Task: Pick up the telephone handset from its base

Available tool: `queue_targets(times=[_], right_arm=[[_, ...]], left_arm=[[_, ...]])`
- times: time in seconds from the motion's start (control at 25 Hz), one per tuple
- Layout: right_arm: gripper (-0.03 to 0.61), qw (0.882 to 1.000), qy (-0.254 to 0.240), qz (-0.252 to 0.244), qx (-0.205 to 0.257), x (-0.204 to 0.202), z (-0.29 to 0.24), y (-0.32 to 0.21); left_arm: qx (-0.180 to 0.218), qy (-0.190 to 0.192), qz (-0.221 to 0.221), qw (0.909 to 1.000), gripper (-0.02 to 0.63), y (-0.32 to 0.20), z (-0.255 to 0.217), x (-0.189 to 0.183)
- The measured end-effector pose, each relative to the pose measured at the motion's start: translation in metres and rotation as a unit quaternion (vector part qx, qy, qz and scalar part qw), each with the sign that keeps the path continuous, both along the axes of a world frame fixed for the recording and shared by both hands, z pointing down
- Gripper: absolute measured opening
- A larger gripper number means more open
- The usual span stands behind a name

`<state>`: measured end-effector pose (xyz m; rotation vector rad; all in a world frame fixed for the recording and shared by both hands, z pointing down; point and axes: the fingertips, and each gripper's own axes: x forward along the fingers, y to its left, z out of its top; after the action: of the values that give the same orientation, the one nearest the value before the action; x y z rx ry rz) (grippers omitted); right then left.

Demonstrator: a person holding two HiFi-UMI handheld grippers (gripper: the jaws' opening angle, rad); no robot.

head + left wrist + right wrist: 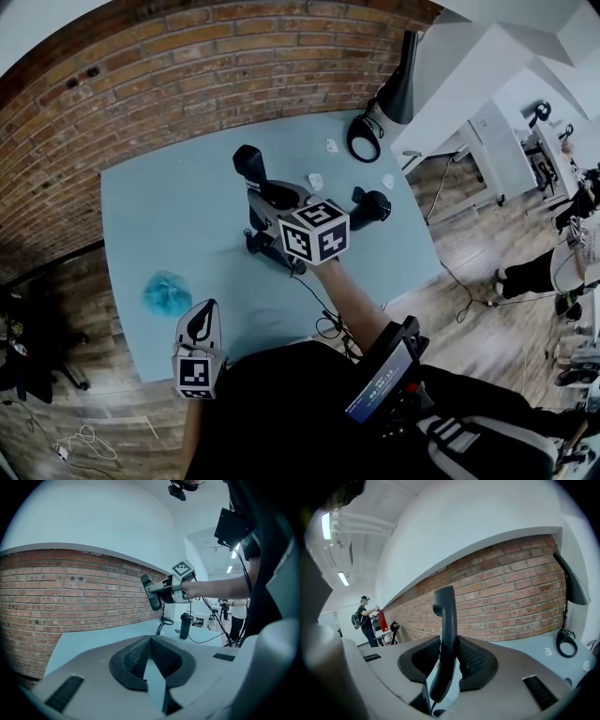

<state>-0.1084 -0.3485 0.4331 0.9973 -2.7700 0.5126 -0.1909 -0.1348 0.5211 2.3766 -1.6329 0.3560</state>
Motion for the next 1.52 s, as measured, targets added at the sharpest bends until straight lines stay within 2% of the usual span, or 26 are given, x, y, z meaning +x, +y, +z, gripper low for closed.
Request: queue_targets(times=[0.28,0.52,0.6,0.72,0.8,1.2,1.52], right_arm=[[0.132,0.998,-0.041,0.000,0.058,-0.001,-0.065,0.003],[0.132,0.989,-0.082,-0.008,0.120,0.000,-0.114,0.017],[0.132,0.984,-0.102,-0.007,0.146,0.003,-0.129,0.023],[0.132,0.970,-0.143,-0.010,0.197,0.007,-0.147,0.034],[0.132,0.964,-0.156,-0.009,0.214,0.009,-0.150,0.040],[0.132,0.965,-0.162,-0.034,0.202,0.012,-0.120,0.065],[0.132,0.975,-0.163,-0.031,0.152,0.020,-0.081,0.075]], left_arm=[[0.011,0.002,0.013,0.9999,0.018,-0.001,-0.006,0.004],[0.015,0.005,0.011,0.9998,0.018,-0.004,-0.007,0.001],[0.016,0.005,0.011,0.9998,0.018,-0.005,-0.008,0.000],[0.021,0.010,0.004,0.9997,0.018,-0.007,-0.015,-0.004],[0.030,0.012,0.001,0.9995,0.018,-0.010,-0.023,-0.006],[0.064,0.009,0.001,0.9979,0.018,-0.030,-0.055,-0.013],[0.068,0.007,0.017,0.9975,0.017,-0.031,-0.054,-0.006]])
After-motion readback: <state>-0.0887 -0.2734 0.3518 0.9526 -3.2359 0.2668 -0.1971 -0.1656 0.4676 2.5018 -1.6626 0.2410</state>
